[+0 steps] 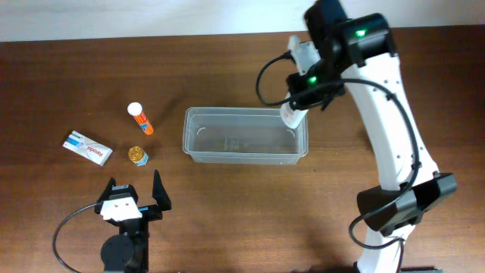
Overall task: Pack container
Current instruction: 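Carry the lotion bottle over the container's right end and lower it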
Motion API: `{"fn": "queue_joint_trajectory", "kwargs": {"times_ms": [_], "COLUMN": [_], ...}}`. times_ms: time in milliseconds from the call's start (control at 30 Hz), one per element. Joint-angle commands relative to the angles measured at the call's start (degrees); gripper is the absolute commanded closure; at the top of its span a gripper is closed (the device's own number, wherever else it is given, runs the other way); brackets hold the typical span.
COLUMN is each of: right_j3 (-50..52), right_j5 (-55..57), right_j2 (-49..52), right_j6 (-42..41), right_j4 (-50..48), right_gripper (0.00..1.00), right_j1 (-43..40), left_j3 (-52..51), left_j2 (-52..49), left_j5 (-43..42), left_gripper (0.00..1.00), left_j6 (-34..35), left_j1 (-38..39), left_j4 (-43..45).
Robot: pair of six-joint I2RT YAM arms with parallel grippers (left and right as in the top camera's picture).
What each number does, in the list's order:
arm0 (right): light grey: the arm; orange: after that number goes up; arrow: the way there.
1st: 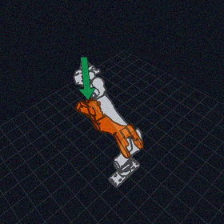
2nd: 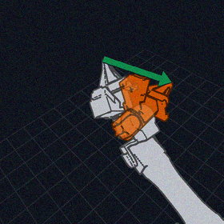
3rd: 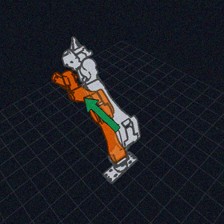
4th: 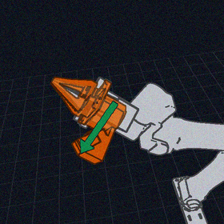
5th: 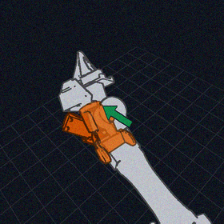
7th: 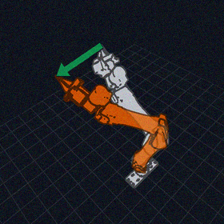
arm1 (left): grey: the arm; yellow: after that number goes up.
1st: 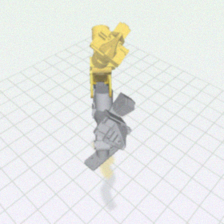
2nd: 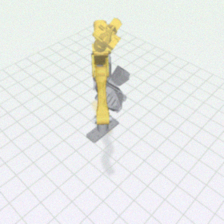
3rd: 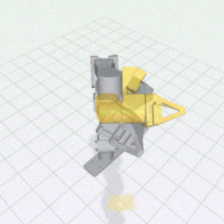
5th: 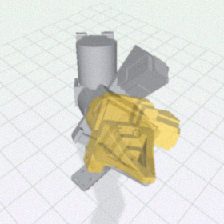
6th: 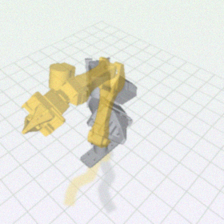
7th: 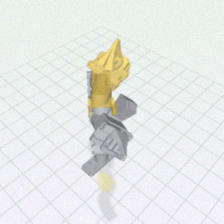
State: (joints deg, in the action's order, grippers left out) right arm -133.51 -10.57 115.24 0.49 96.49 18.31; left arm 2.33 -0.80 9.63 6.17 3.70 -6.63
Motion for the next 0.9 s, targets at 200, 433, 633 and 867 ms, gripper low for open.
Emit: {"fn": "queue_joint_trajectory", "kwargs": {"times_ms": [200,433,633,867], "right_j3": [3.54,12.26,18.95,25.22], "right_j5": [6.78,9.49,10.25,11.32], "right_j2": [-0.2,-0.2,-0.2,-0.2], "right_j6": [-7.1,-10.08,-12.81,-14.56], "right_j4": [-2.19,-8.81,-16.11,-22.49], "right_gripper": [0.89,0.89,0.89,0.89], "right_j1": [3.56,3.54,3.54,3.54], "left_j3": [-0.57,-0.57,-0.57,-0.57], "left_j2": [0.46,0.46,0.46,0.46], "left_j5": [0.02,0.02,0.02,0.02], "left_gripper": [0.01,0.01,0.01,0.01], "left_j6": [-0.92,-0.92,-0.92,-0.92], "left_j1": [-0.28,-0.28,-0.28,-0.28], "left_j4": [0.15,0.15,0.15,0.15]}}
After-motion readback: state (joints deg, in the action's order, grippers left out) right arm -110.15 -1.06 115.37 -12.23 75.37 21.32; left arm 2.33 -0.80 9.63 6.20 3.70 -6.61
